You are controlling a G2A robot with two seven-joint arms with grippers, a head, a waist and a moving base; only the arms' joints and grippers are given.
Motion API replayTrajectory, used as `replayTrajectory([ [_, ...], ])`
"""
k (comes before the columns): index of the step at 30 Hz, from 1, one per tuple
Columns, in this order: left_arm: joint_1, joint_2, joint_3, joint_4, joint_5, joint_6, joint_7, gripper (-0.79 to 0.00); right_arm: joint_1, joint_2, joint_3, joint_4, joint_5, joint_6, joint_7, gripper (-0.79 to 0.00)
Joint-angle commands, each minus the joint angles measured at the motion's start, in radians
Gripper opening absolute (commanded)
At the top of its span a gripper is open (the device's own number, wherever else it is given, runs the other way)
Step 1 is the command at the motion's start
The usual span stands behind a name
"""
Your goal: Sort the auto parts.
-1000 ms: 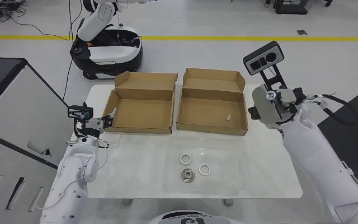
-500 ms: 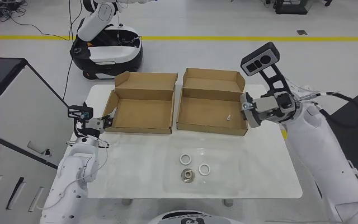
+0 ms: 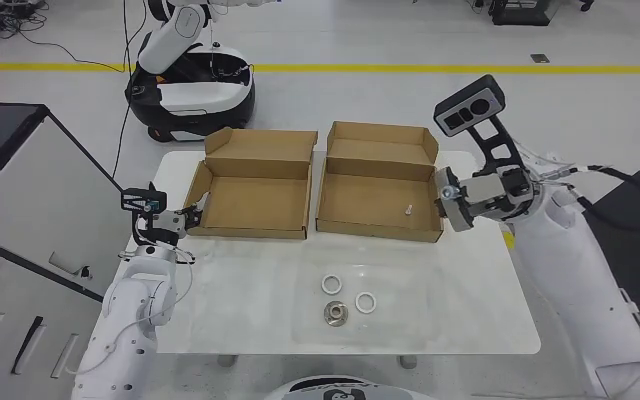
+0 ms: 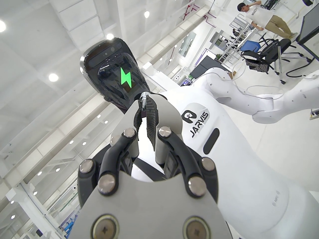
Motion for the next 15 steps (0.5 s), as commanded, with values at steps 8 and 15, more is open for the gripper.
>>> replayTrajectory([
  [8, 0.0, 0.0, 0.0, 0.0, 0.0, 0.0, 0.0, 0.0, -0.007, -0.018, -0.005, -0.012, 0.092, -0.03, 0.005, -0.785],
  [15, 0.0, 0.0, 0.0, 0.0, 0.0, 0.0, 0.0, 0.0, -0.007, -0.018, -0.005, -0.012, 0.092, -0.03, 0.005, -0.785],
])
